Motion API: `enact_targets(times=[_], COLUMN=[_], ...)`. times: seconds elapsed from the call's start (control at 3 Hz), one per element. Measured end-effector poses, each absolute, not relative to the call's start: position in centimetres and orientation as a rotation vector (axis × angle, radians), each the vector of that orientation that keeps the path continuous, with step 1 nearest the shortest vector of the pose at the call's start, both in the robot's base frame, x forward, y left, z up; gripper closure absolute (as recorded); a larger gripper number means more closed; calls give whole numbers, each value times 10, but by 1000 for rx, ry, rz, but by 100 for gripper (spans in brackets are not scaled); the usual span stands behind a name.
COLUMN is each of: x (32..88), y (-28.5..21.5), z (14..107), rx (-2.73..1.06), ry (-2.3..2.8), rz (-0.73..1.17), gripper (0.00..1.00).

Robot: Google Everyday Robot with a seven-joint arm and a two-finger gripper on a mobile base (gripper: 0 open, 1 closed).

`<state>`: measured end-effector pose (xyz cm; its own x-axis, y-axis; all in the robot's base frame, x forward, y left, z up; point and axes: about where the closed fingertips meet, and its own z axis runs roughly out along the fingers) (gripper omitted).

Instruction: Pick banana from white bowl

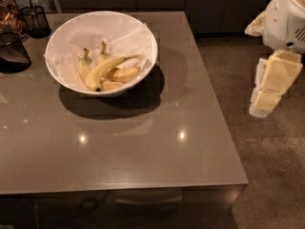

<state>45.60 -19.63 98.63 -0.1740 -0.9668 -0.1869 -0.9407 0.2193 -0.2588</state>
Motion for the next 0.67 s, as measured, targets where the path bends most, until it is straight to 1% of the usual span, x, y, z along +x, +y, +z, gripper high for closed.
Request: enact_targets(times=[0.33,0.67], x=[474,479], y=[-175,-153], z=[993,1004], rx=[-1866,-1948], ry=[2161,2098], rz=[-136,-139], gripper=[0,0])
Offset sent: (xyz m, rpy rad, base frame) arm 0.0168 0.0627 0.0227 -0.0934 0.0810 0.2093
